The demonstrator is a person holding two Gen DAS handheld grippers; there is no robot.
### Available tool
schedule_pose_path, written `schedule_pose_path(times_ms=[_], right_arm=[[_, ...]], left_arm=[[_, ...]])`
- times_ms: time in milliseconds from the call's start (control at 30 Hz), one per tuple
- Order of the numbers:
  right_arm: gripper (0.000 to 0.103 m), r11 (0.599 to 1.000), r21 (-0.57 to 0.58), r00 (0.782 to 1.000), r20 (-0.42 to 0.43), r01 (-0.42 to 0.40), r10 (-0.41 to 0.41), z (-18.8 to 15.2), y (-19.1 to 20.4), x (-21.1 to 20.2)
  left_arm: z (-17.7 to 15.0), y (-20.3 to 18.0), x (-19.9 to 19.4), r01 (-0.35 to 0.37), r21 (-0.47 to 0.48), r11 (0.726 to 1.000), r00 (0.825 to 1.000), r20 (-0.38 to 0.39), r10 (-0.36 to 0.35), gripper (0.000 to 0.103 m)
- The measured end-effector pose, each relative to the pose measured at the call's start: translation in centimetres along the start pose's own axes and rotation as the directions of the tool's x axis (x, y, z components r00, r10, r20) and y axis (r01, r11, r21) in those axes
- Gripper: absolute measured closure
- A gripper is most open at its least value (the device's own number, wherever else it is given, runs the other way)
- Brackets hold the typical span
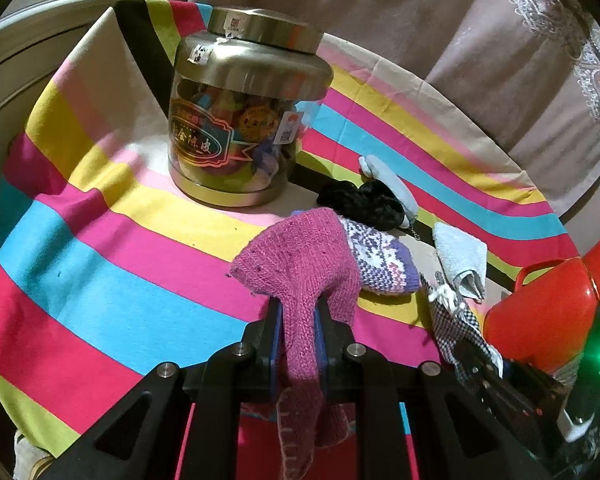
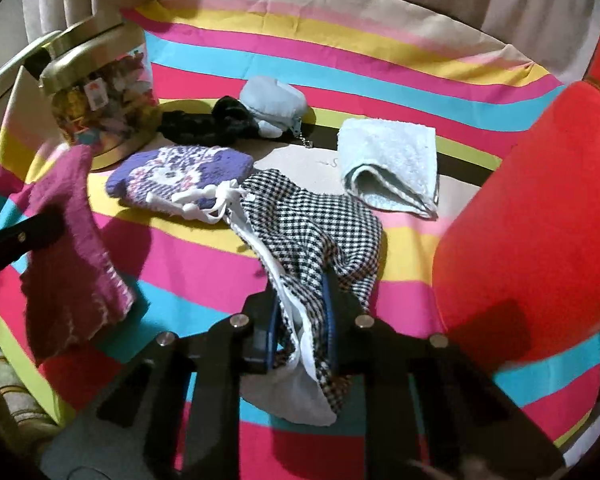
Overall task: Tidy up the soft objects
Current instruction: 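Carry the pink glove and gingham bag over the box and open both tools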
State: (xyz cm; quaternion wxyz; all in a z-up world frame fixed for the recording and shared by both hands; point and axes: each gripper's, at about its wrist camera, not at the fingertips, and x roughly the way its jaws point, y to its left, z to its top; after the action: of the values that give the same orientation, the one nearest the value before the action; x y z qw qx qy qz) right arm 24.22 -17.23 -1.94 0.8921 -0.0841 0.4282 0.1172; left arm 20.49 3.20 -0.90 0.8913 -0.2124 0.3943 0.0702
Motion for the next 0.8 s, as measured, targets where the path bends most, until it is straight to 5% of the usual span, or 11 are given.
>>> schedule_pose_path(times_ms=[800], right_arm=[[0.081, 0.994, 0.105, 0.995, 0.102, -0.032, 0.021, -3.3, -2.0, -9.2]], left_arm=[[-0.9, -2.8, -6.2, 0.04, 0.038, 0.998, 0.996, 0.084, -0.043, 0.088]])
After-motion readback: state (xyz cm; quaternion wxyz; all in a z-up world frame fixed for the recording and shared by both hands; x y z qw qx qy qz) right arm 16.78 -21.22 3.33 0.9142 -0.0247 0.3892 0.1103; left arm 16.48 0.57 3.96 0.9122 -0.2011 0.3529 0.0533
